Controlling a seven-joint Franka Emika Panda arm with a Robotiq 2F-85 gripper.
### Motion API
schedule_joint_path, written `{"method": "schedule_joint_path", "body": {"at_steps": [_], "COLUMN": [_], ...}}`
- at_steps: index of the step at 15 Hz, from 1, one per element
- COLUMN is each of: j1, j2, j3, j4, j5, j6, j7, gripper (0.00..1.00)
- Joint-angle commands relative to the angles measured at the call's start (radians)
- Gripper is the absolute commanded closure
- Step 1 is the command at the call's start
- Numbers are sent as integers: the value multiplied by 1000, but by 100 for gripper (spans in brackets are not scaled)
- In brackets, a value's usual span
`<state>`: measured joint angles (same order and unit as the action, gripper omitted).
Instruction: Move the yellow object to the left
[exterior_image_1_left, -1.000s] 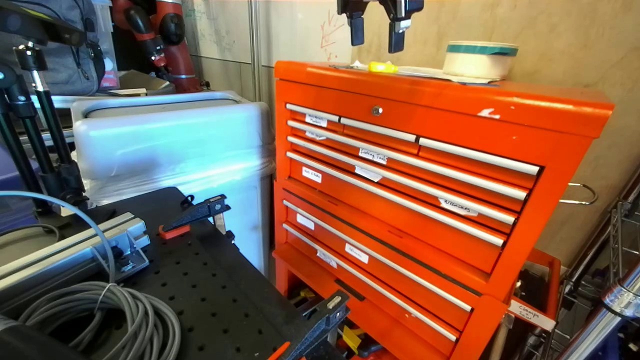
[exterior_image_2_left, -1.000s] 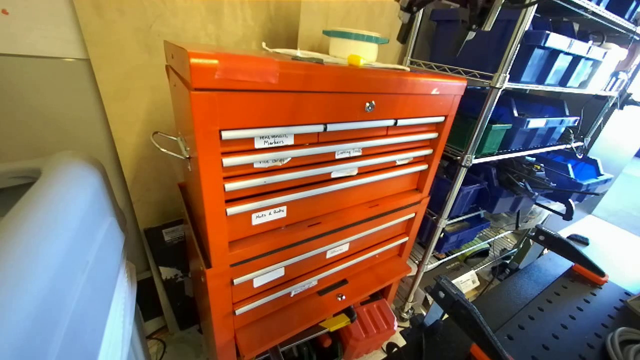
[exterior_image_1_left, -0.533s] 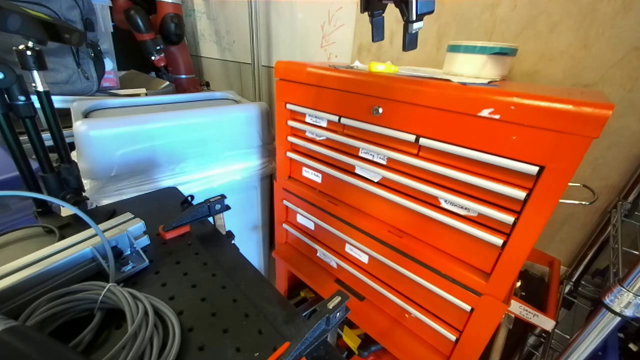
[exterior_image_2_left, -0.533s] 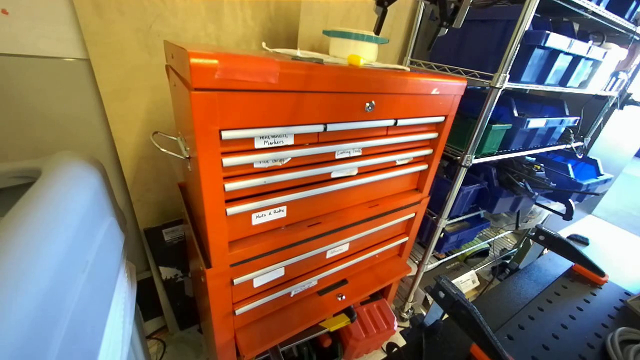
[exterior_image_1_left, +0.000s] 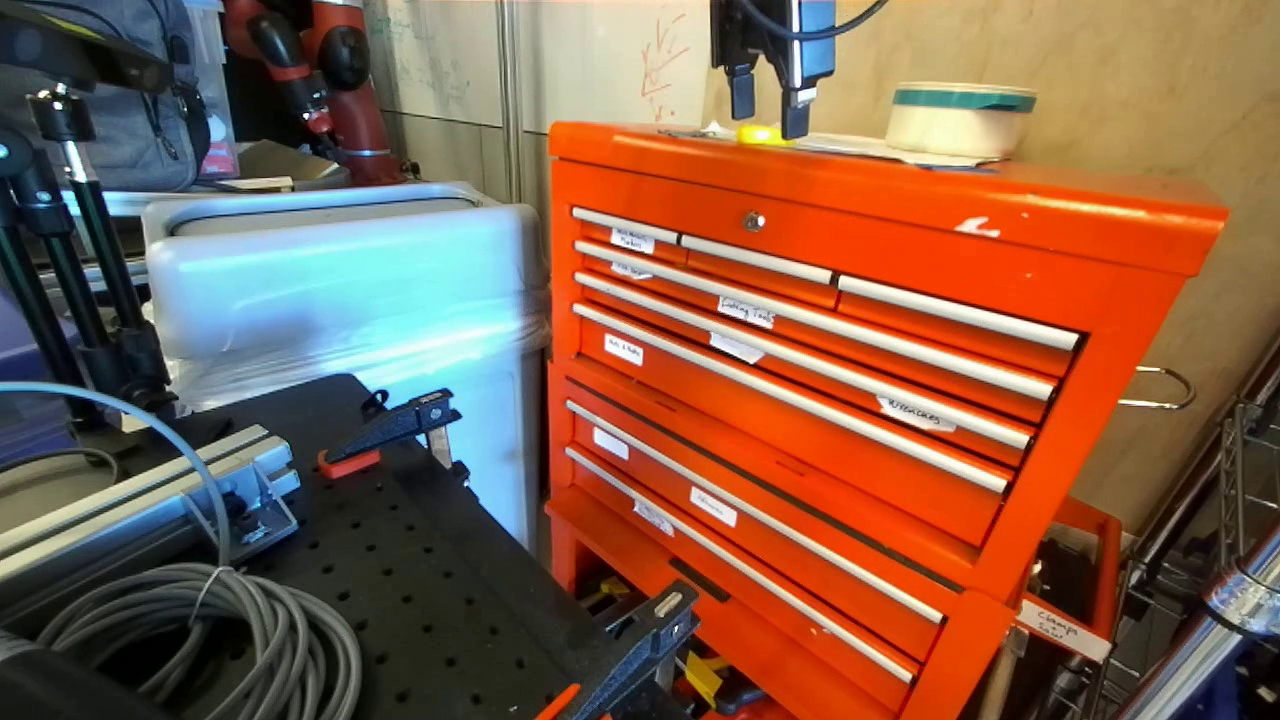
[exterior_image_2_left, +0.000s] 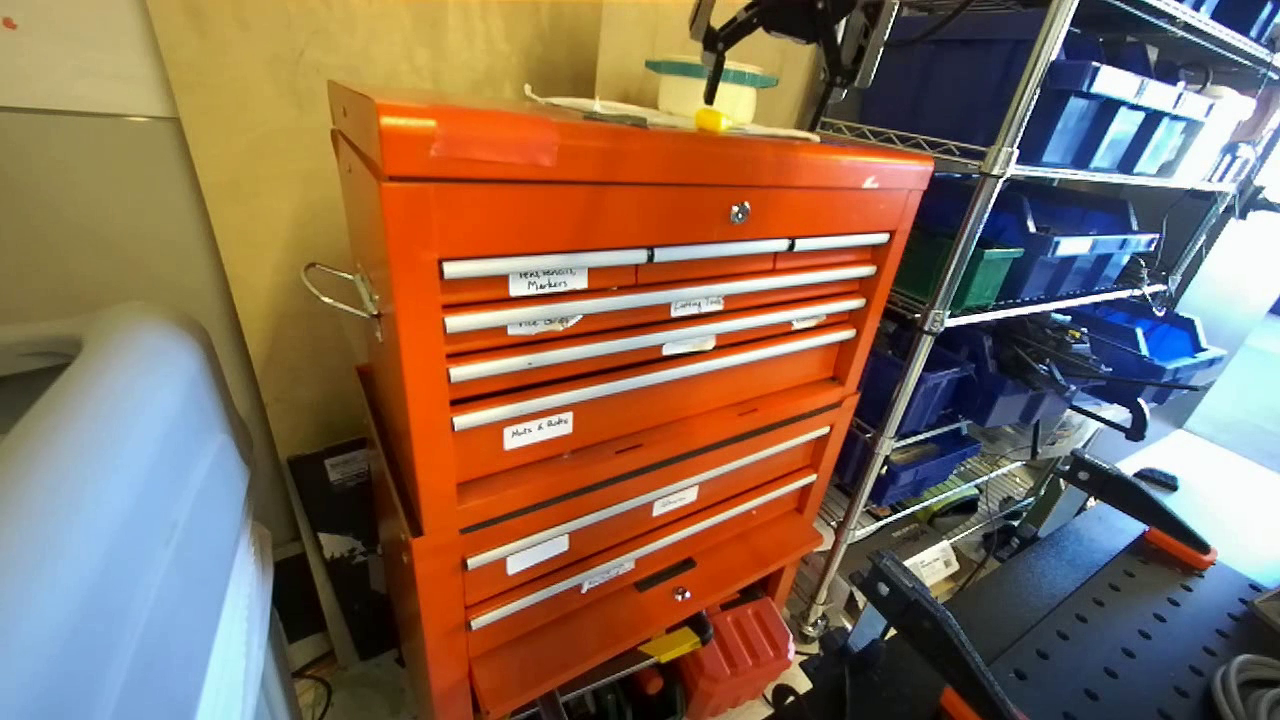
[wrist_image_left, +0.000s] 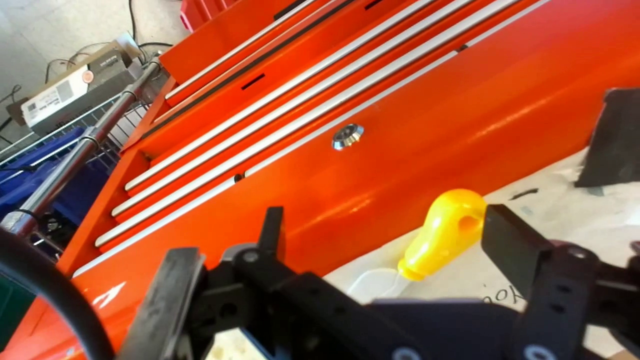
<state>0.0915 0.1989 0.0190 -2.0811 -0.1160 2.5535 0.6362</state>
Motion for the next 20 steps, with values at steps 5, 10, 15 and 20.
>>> {"method": "schedule_joint_path", "body": {"at_steps": [5, 10, 15, 20], "j1": [34, 37, 50, 67], "j2": [36, 50, 81, 115], "j3": [-16, -15, -24, -40], "j4": [63, 91, 135, 114], "j5": [7, 12, -11, -49], "j6": [-32, -45, -40, -36], "j7": [12, 12, 21, 19], "gripper": [0, 0, 51, 87]}}
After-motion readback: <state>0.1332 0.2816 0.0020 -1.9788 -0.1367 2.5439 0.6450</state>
